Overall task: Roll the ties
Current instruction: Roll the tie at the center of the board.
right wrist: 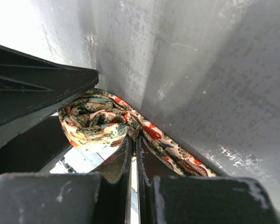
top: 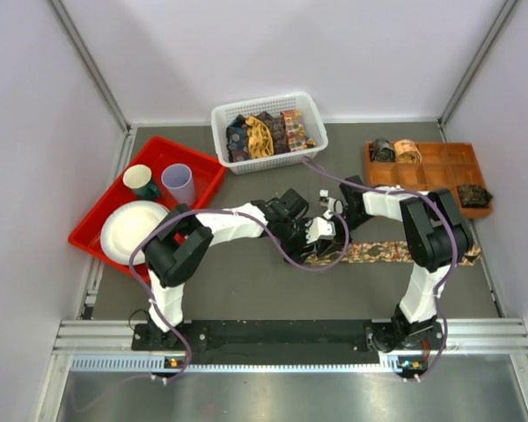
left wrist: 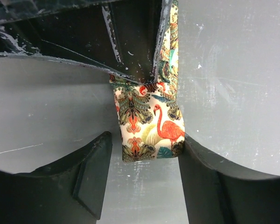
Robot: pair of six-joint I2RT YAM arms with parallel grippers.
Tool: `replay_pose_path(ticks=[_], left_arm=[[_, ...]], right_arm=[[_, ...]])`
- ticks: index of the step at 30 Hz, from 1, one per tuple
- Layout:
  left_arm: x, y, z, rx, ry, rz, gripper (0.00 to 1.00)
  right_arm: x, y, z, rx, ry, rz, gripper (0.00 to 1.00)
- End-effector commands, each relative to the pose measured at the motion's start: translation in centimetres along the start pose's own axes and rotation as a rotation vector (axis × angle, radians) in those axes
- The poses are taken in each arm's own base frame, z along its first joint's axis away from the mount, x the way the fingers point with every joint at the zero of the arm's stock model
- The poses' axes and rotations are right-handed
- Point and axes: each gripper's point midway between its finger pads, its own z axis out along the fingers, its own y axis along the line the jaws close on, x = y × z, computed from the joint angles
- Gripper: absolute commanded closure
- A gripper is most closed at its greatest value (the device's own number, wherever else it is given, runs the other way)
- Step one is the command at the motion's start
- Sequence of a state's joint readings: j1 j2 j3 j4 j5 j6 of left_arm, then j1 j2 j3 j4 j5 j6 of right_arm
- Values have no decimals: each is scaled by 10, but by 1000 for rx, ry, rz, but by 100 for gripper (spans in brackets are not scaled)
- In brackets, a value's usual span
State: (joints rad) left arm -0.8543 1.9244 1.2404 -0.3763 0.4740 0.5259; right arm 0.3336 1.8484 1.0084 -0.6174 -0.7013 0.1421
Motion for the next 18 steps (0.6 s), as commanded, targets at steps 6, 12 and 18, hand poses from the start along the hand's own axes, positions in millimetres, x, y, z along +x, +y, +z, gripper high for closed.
replay_pose_path(ticks=[6, 12, 18], left_arm=[[-41, -1, -9, 17, -86, 21, 44], [-66, -8, 5, 44, -116, 43, 45], [-56, -1, 32, 34, -70, 22, 48]], right_arm=[[5, -27, 18, 78, 32, 3, 100], [6, -29, 19, 80, 37, -1, 100], [7, -27, 18, 71, 38, -8, 100]])
